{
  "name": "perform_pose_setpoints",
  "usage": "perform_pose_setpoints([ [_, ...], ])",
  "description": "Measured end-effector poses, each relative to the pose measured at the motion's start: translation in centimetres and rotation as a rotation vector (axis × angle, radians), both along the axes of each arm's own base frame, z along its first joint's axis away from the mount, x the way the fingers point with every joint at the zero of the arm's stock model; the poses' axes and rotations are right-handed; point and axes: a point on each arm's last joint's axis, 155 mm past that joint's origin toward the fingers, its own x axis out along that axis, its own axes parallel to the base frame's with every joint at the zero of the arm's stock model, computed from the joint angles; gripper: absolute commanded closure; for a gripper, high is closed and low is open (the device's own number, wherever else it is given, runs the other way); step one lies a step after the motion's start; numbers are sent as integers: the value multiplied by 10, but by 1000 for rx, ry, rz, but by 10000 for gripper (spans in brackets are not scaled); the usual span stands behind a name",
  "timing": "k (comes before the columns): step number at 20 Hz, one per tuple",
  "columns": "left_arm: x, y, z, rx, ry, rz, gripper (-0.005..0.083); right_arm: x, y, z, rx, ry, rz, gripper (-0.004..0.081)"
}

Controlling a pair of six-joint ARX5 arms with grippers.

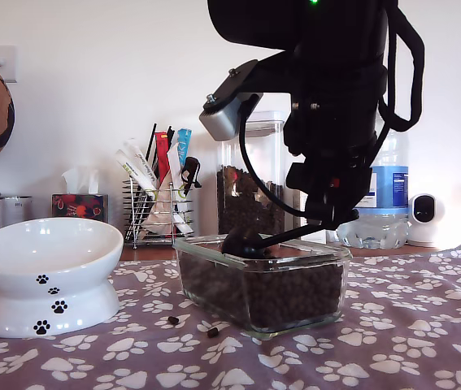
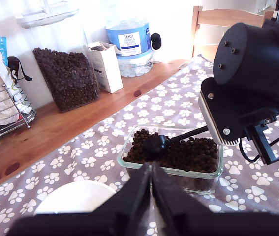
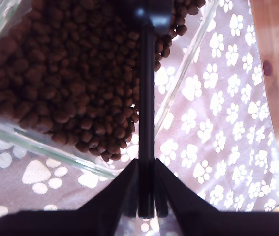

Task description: Measure one spoon of cat food and pour it into the food bowl

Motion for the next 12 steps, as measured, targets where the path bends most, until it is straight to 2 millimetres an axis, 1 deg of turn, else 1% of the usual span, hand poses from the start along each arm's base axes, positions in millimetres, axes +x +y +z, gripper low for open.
perform_pose_setpoints([
  [1, 0, 0, 0, 0, 0, 0, 794, -1, 1, 0, 0, -1, 2, 571],
  [2, 0, 0, 0, 0, 0, 0, 794, -1, 1, 0, 0, 2, 4, 557],
  [4, 0, 0, 0, 0, 0, 0, 794, -4, 1, -1, 12, 6, -16, 553],
  [6, 0, 0, 0, 0, 0, 0, 794, -8, -3, -4, 25, 18, -60, 547],
  [8, 0, 0, 1, -1, -2, 0, 794, -14, -11, -7, 11, 40, -86, 501],
  [12, 0, -2, 4, -11, -11, -7, 794, -21, -18, -9, 18, 59, -143, 488],
])
